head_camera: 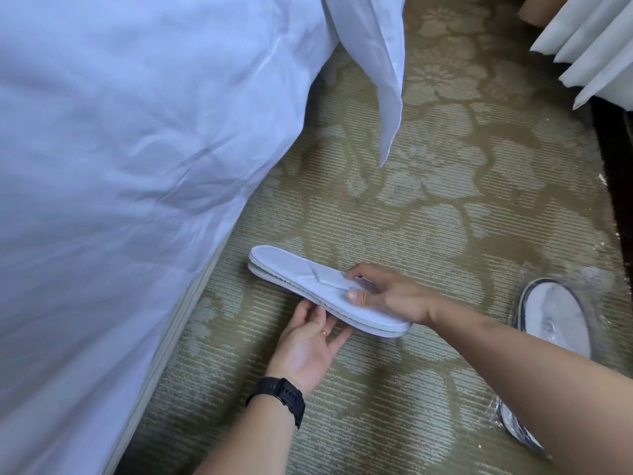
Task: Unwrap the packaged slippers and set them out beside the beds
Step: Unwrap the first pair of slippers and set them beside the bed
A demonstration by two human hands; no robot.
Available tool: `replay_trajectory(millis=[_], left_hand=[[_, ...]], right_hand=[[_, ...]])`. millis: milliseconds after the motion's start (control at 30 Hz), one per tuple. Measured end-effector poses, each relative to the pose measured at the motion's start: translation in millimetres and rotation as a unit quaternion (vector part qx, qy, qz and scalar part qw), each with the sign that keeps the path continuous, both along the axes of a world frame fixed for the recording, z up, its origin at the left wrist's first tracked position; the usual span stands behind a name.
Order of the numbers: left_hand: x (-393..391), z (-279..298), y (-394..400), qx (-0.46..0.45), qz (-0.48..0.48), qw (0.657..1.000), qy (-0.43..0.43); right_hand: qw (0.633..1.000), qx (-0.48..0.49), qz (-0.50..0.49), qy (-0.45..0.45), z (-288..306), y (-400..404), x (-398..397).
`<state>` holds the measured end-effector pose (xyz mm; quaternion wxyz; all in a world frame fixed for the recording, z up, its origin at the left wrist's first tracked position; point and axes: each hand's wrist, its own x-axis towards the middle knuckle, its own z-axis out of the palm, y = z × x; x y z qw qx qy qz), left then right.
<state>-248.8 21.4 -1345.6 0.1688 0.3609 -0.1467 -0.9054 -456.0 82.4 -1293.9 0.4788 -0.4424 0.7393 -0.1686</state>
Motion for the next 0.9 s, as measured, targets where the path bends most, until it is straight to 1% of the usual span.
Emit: replay_trajectory(millis=[67, 267, 400, 467, 600, 700, 833, 900], left_hand=[[-2.0, 0.9, -3.3, -0.011, -0.012, 1.000, 0.001], [-1.6, -3.0, -4.8, -0.026, -0.027, 0.999, 0.027], [-2.6, -1.8, -7.2, -0.036, -0.025, 0.998, 0.038], [-3.6, -0.6, -8.7, -0.041, -0.020, 0.998, 0.044], [-2.9, 1.5, -7.8, -0.045, -0.030, 0.996, 0.068], [-3.7, 2.6, -5.9, -0.023, -0.009, 0.997, 0.067], [-5.0, 2.4, -4.1, -0.013, 0.023, 1.000, 0.012], [-2.6, 0.5, -1.1, -0.015, 0.031, 0.999, -0.036]], right_hand=[[0.998, 0.027, 0.046, -0.014, 4.2, 0.9, -1.4], [0.995, 0.066, 0.040, -0.069, 15.9, -1.0, 0.3], [0.982, 0.068, 0.015, -0.173, 20.7, 0.5, -0.7], [0.977, 0.063, 0.007, -0.201, 21.2, 1.8, -1.2], [0.976, 0.058, 0.010, -0.211, 20.9, 1.0, -3.0], [0.977, 0.054, 0.005, -0.207, 18.3, -0.9, -2.3], [0.981, 0.056, -0.005, -0.184, 15.4, -5.7, 0.3], [0.986, 0.060, -0.002, -0.158, 15.5, -9.2, -0.6]])
